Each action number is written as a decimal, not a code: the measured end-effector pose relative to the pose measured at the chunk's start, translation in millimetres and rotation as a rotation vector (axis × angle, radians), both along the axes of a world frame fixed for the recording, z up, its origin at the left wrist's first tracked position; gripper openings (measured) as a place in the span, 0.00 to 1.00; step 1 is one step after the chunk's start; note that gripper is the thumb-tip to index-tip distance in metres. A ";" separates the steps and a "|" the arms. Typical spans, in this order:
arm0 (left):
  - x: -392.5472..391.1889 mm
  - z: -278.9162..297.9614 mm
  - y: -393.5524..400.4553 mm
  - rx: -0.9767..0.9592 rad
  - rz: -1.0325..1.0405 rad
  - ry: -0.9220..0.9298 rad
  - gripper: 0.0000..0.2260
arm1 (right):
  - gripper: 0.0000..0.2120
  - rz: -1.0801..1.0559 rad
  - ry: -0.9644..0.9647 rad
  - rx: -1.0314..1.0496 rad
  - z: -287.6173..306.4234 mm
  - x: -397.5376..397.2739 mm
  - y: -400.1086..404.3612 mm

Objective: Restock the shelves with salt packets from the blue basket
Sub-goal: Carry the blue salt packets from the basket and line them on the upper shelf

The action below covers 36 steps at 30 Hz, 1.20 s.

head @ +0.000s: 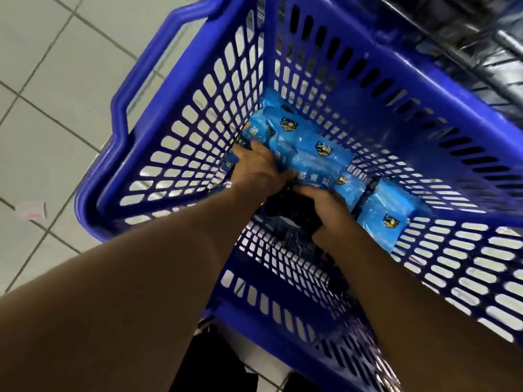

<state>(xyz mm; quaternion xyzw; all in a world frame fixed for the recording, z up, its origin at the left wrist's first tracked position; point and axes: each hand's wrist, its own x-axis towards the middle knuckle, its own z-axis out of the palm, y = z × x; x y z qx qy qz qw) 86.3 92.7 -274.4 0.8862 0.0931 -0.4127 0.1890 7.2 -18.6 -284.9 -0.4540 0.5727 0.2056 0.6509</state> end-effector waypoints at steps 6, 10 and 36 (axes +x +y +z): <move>-27.3 -23.5 -25.1 -0.050 0.258 0.073 0.44 | 0.28 0.042 -0.058 0.075 1.5 -38.2 -35.0; -25.8 -27.7 -31.5 -0.180 0.503 0.073 0.33 | 0.28 0.095 -0.088 0.074 12.5 -56.6 -55.9; -123.5 615.9 89.6 -0.853 0.841 0.354 0.14 | 0.20 -0.119 -0.393 0.189 624.8 -149.9 -47.4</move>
